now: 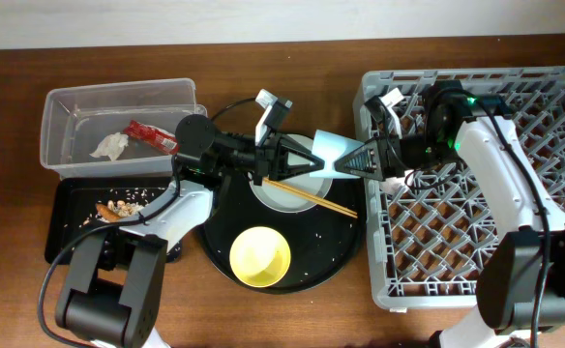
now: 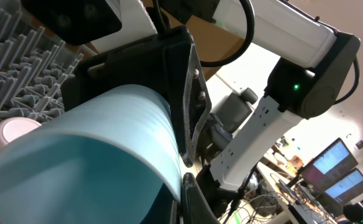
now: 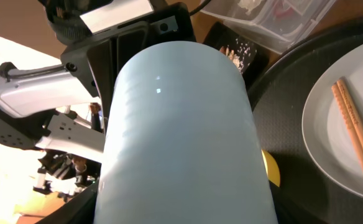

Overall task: Sort waste into correct bins and load items into the dishwasher rack
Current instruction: 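Hand the light-blue cup from the left gripper to the right gripper, then place the light-blue cup in the dish rack with the right gripper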

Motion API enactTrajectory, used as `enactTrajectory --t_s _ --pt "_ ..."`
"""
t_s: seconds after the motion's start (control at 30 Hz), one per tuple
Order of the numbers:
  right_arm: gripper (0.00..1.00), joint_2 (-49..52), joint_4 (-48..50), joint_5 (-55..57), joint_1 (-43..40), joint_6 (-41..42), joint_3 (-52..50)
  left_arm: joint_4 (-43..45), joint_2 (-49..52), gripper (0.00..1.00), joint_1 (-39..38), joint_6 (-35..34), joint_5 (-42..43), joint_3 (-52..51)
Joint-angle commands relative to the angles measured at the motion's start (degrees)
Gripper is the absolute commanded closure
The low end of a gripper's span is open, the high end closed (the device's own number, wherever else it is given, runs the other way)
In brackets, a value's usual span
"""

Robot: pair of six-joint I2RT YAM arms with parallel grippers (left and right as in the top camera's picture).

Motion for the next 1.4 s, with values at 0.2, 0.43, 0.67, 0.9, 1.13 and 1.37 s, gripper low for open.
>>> enactTrajectory --t_s 0.2,0.43,0.67,0.9,1.13,1.37 --pt "0.4 -0.8 1.5 -2.7 -1.6 -0.3 -0.1 0.4 -0.2 0.76 0.0 1.2 3.0 0.4" --pt "0.4 -0.8 2.9 -3.1 -1.6 -0.3 -0.1 0.4 -0.2 0.76 0.0 1.2 4.1 0.4" --pt "0.39 -0.8 4.2 -4.6 -1.6 0.0 -0.1 0.4 -0.2 0.76 -0.1 1.2 6.2 0.4" --pt "0.39 -0.8 11.4 -5.6 -2.0 6.1 -0.1 1.1 -0.2 0.75 1.6 1.2 6.3 0.4" --pt "0.4 -0.8 13.9 0.5 -6.5 9.5 -0.1 1.3 -0.2 0.69 4.5 2.7 5.0 0.4" --pt "0.48 -0.9 18.6 20.4 -12.9 27.8 4.9 1.2 -0.2 0.69 6.0 2.7 4.9 0.2"
